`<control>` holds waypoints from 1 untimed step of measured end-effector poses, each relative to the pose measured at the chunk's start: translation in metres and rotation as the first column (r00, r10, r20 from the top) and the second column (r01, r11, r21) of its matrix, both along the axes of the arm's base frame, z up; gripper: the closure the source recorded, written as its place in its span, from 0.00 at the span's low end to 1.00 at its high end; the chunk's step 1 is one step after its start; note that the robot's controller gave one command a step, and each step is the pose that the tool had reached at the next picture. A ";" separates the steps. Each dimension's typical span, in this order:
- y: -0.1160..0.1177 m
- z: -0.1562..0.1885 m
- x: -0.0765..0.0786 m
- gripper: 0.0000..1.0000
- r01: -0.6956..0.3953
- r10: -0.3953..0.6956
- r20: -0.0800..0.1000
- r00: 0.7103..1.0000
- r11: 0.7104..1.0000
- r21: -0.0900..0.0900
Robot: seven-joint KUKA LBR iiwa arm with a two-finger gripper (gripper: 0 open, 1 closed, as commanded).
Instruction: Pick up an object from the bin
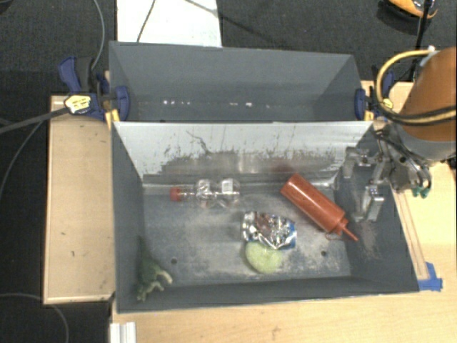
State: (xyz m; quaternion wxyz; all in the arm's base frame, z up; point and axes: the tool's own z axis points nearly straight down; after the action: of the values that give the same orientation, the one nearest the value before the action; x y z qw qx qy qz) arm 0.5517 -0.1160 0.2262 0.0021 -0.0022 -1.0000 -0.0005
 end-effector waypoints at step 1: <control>0.000 0.005 0.001 0.00 -0.002 0.002 0.008 1.000 1.000 -0.002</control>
Offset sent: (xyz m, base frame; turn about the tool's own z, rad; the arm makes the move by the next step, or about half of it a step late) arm 0.0162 0.0086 -0.0964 -0.0457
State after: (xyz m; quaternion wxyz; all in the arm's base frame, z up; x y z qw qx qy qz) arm 0.5529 -0.1156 0.2309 -0.0018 -0.0010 -1.0000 0.0002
